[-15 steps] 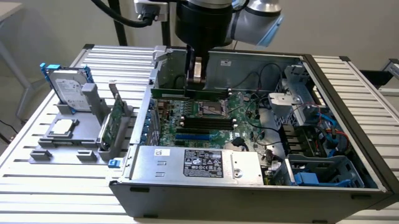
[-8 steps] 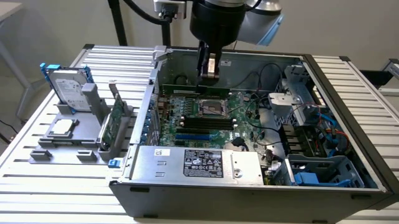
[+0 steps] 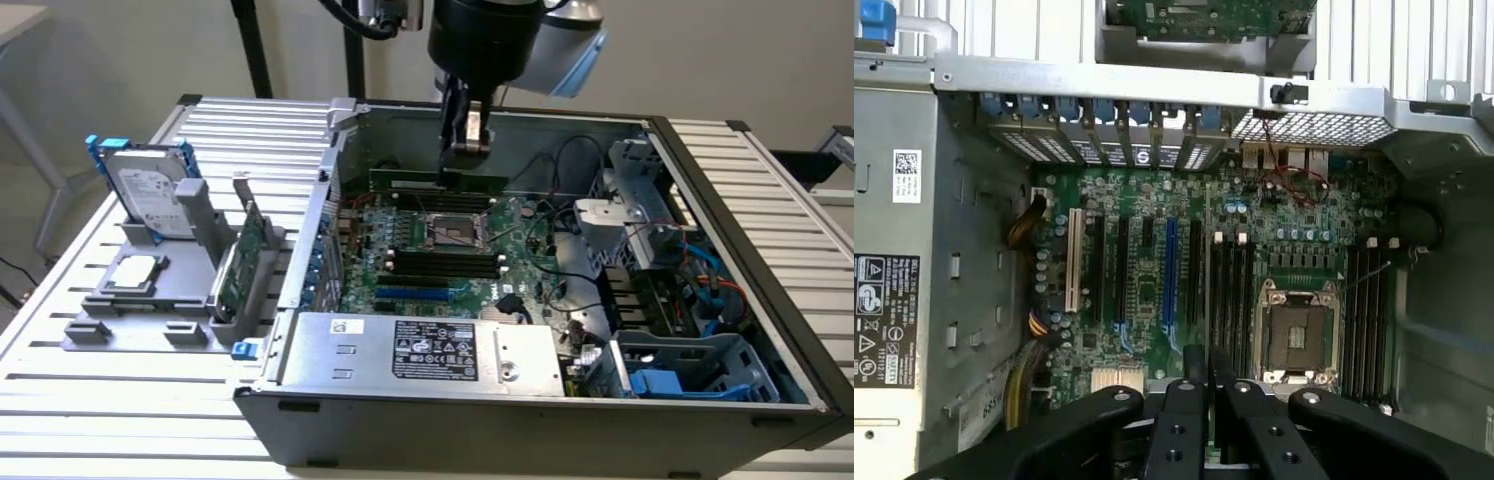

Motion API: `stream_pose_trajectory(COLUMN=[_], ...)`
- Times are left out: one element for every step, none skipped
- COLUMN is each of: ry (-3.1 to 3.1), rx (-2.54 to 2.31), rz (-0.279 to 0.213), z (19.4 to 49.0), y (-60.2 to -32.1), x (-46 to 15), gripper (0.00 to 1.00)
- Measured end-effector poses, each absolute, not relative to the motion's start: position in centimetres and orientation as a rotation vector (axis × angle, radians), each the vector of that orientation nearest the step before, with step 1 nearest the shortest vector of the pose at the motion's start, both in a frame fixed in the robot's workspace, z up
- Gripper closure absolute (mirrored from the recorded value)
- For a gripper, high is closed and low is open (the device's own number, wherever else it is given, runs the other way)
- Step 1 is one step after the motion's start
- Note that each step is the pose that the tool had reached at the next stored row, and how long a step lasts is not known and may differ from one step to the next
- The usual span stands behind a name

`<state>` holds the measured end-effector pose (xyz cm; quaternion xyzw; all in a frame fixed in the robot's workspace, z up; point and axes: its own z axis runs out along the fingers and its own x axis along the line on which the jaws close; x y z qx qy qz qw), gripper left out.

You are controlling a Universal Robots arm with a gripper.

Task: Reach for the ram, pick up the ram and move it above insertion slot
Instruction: 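Pick up the ram and move it above insertion slot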

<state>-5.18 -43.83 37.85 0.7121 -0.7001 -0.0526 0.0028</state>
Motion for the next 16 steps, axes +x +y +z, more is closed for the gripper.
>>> stream_pose_trajectory(ry=[-2.197, -2.198, -2.199, -2.200, -2.200, -2.199, -2.199, -2.198, -2.198, -2.198, -2.198, -2.198, -2.199, -2.201, -2.205, -2.205], rx=[2.235, 2.237, 2.238, 2.239, 2.238, 2.237, 2.236, 2.234, 2.233, 2.232, 2.231, 2.230, 2.229, 2.228, 2.224, 2.223], rz=[-0.160, -0.155, -0.149, -0.144, -0.139, -0.135, -0.132, -0.130, -0.128, -0.126, -0.125, -0.125, -0.124, -0.125, -0.125, -0.126], z=[37.9, 37.9, 37.9, 37.9, 37.9, 37.9, 37.9, 37.9, 37.9, 38.0, 38.1, 38.2, 38.3, 38.3, 38.3, 38.3], y=[-43.5, -43.1, -42.8, -42.5, -42.2, -42.0, -41.9, -41.8, -41.8, -41.8, -41.8, -41.8, -41.8, -41.8, -41.8, -41.8], x=[-5.1, -5.0, -5.0, -4.9, -4.8, -4.7, -4.6, -4.5, -4.4, -4.3, -4.1, -4.0, -3.9, -3.9, -3.9, -3.9], gripper=[0.87, 0.87, 0.87, 0.87, 0.87, 0.87, 0.87, 0.87, 0.87, 0.87, 0.87, 0.87, 0.87, 0.87, 0.87, 0.87])
